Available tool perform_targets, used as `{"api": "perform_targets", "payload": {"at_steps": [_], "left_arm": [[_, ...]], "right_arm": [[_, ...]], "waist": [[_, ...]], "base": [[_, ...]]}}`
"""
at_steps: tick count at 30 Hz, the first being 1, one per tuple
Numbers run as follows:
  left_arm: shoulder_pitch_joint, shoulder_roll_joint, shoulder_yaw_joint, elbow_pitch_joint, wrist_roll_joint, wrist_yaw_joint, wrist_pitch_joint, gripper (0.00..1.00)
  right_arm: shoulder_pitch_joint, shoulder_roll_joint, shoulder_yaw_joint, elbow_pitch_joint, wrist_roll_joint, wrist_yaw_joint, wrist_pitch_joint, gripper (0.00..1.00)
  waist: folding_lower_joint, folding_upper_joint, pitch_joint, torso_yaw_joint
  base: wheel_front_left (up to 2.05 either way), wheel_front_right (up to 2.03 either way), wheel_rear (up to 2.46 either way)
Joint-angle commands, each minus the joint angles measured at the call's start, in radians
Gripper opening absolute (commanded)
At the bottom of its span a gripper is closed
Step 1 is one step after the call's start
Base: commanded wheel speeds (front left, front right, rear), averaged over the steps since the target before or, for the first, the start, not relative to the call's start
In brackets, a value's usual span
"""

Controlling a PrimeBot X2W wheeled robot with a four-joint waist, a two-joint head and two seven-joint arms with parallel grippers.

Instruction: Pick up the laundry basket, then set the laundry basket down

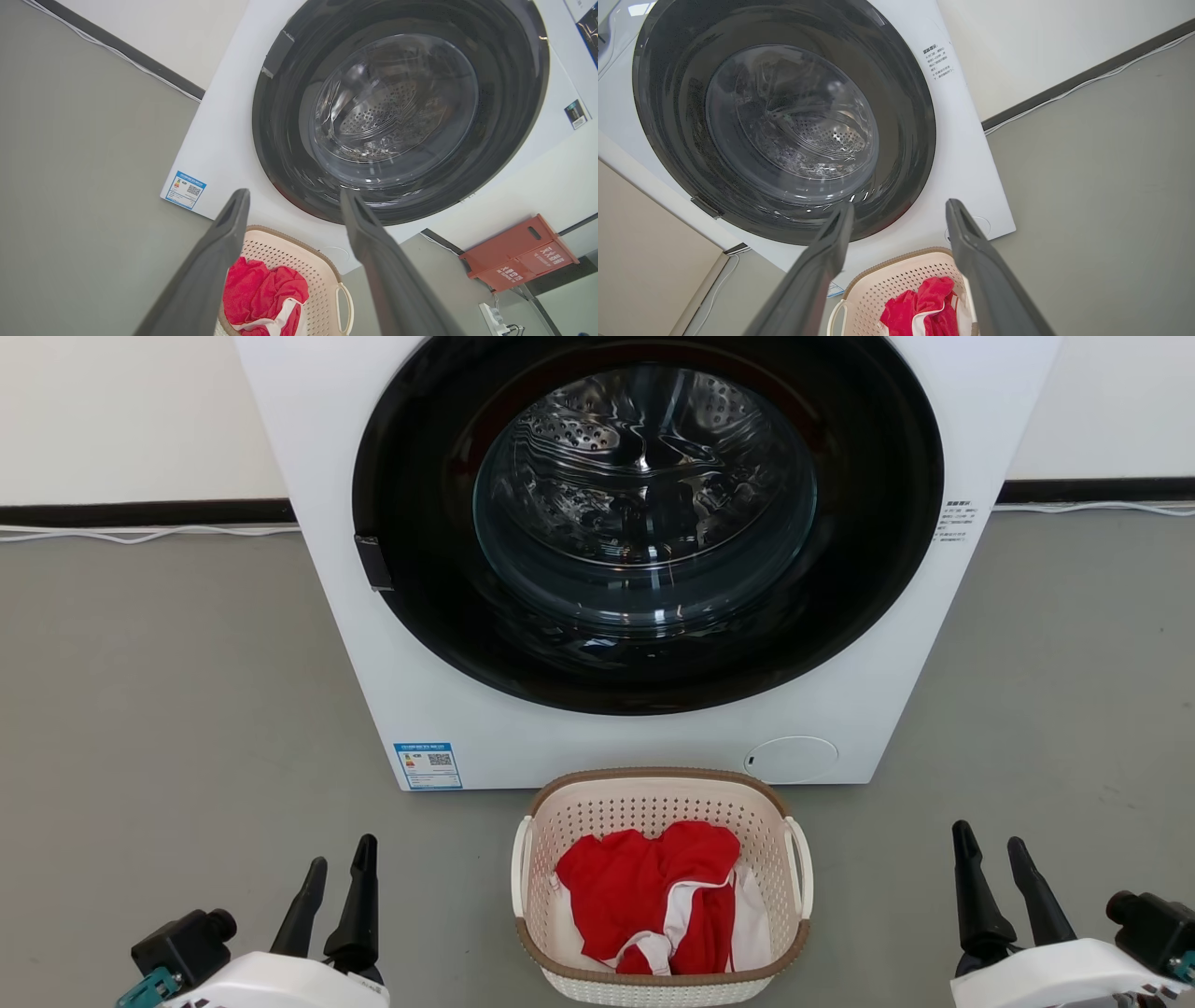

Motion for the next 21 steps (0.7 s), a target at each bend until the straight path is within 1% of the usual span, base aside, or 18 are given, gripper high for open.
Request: {"api": "perform_targets", "payload": {"at_steps": [1,21], "left_arm": [[-0.034,0.015,0.017,-0.031,0.049,-0.008,-0.015,1.0],[-0.025,0.038,0.007,-0.05,0.292,-0.009,-0.071,1.0]], "right_arm": [[-0.023,-0.018,0.01,-0.016,-0.049,0.005,-0.02,1.0],[-0.018,-0.029,-0.011,-0.002,-0.298,0.006,-0.075,1.0]], "waist": [[-0.0001,0.0,-0.001,0.0],[-0.0001,0.0,-0.005,-0.003]], "base": [[0.0,0.0,0.0],[0.0,0.0,0.0]]}}
